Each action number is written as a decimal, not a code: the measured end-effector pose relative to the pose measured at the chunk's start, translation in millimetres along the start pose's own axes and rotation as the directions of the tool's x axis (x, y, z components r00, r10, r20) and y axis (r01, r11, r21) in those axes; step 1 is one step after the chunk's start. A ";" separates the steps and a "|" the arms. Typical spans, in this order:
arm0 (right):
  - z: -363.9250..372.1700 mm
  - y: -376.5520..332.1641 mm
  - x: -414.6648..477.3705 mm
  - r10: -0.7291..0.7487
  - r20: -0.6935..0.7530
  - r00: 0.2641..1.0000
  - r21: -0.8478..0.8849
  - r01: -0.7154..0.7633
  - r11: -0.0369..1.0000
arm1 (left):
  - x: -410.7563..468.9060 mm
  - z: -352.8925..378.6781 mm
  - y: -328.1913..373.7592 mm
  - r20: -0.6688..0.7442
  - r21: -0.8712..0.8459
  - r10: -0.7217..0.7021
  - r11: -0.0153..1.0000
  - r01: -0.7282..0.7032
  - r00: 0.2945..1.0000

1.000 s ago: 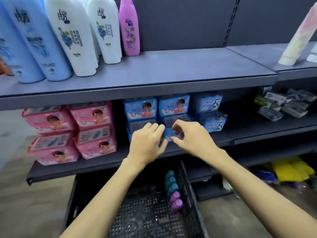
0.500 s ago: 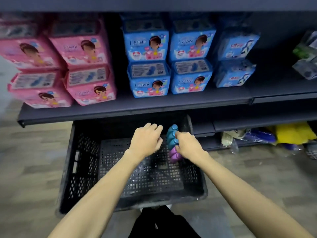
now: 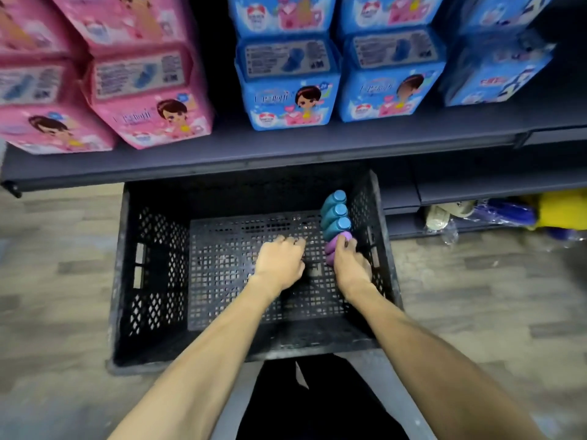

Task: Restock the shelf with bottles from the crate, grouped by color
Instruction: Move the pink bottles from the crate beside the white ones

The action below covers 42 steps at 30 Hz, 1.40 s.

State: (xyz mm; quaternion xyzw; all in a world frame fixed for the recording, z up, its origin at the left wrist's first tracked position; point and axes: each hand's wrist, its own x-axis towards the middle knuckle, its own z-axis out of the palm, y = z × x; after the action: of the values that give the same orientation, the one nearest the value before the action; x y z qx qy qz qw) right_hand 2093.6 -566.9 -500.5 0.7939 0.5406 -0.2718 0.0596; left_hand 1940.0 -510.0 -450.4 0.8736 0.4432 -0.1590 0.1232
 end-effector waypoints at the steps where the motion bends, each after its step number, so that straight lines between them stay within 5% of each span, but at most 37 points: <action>1: 3.0 0.7 0.6 0.004 -0.018 1.000 0.035 -0.004 0.999 | 0.0 4.9 -0.4 0.016 -0.008 -0.004 1.000 0.004 1.000; 5: 6.8 0.8 7.0 0.044 -0.006 0.999 -0.102 -0.045 0.994 | -1.8 19.7 2.5 0.056 -0.038 -0.013 0.999 0.015 0.998; 10: 21.3 10.7 1.7 -0.072 0.058 0.996 -0.198 0.083 0.977 | -1.4 34.7 13.1 0.061 -0.037 0.014 0.999 -0.011 0.998; 16: 45.3 26.2 6.4 -0.146 -0.005 0.989 -0.018 0.146 0.989 | -4.5 43.9 17.3 0.039 -0.043 0.027 0.999 -0.026 0.999; 23: 9.9 11.4 7.1 -0.056 0.064 0.996 0.291 0.035 0.956 | -9.0 37.7 8.0 0.057 -0.037 0.002 0.999 0.000 0.998; 28: -37.6 0.7 0.3 -0.177 -0.023 0.984 0.353 0.174 0.919 | -7.5 1.2 -6.5 0.016 -0.041 -0.028 0.999 0.029 0.999; 42: -252.8 -21.5 -25.8 -0.417 -0.448 0.791 0.188 0.539 0.821 | 7.7 -192.6 -12.4 -0.459 0.045 0.037 0.999 -0.018 0.888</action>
State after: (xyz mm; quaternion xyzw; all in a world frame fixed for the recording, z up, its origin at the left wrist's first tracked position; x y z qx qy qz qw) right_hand 2160.4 -481.2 -269.7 0.6657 0.6775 -0.1960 -0.2439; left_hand 1966.7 -428.6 -277.2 0.8949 0.4440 0.0452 -0.0001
